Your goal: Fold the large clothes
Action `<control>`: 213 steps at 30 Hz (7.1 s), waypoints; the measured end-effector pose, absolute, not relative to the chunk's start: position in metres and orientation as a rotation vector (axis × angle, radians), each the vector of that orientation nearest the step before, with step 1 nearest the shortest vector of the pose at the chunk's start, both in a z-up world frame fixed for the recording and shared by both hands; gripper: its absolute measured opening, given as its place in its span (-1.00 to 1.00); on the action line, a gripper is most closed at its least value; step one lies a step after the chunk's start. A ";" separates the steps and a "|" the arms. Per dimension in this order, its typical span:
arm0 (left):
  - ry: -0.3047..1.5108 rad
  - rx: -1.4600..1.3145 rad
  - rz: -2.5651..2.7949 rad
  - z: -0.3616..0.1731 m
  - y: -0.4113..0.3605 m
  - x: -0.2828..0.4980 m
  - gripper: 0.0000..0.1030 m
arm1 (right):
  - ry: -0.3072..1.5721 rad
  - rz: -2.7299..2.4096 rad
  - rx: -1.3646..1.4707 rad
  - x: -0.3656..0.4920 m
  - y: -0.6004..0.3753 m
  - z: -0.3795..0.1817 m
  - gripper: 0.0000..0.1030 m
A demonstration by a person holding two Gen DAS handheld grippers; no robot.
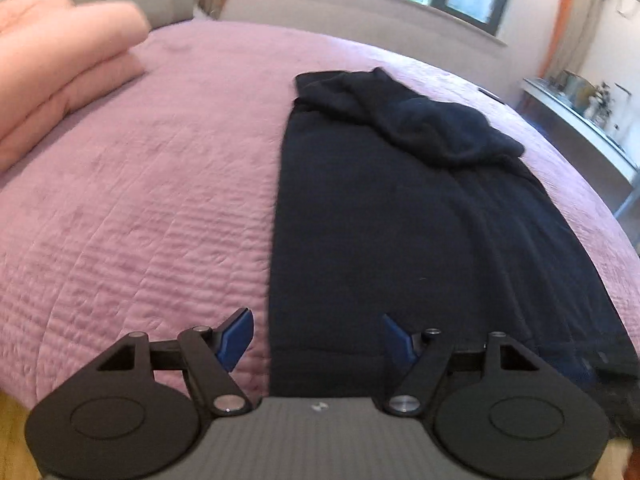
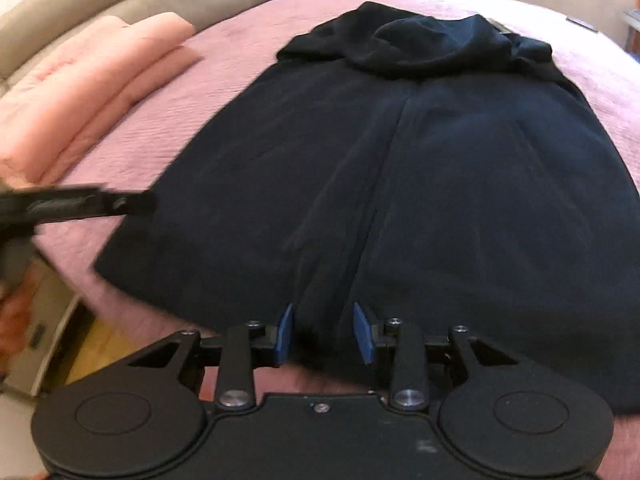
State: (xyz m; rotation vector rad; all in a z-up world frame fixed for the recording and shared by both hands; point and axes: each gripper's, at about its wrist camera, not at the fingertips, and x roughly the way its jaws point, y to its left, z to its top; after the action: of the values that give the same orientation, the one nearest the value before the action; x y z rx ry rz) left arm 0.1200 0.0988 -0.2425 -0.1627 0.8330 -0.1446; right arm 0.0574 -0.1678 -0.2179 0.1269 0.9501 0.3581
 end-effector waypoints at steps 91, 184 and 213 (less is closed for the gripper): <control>0.857 -0.434 -0.254 -0.194 0.095 0.516 0.20 | 0.949 0.034 0.374 0.457 -0.444 -0.202 0.42; 0.727 -0.275 -0.216 -0.243 0.047 0.590 -0.25 | 0.852 -0.038 -0.068 0.537 -0.222 -0.225 -1.00; 0.742 -0.285 -0.264 -0.239 0.085 0.603 -0.66 | 0.791 -0.335 -0.088 0.549 -0.328 -0.214 -0.85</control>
State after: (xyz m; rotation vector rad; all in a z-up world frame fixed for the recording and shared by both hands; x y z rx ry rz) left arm 0.6030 0.0848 -0.2393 -0.2847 0.7420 -0.2637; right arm 0.5489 -0.3277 -0.2145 -0.0883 0.7914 -0.3354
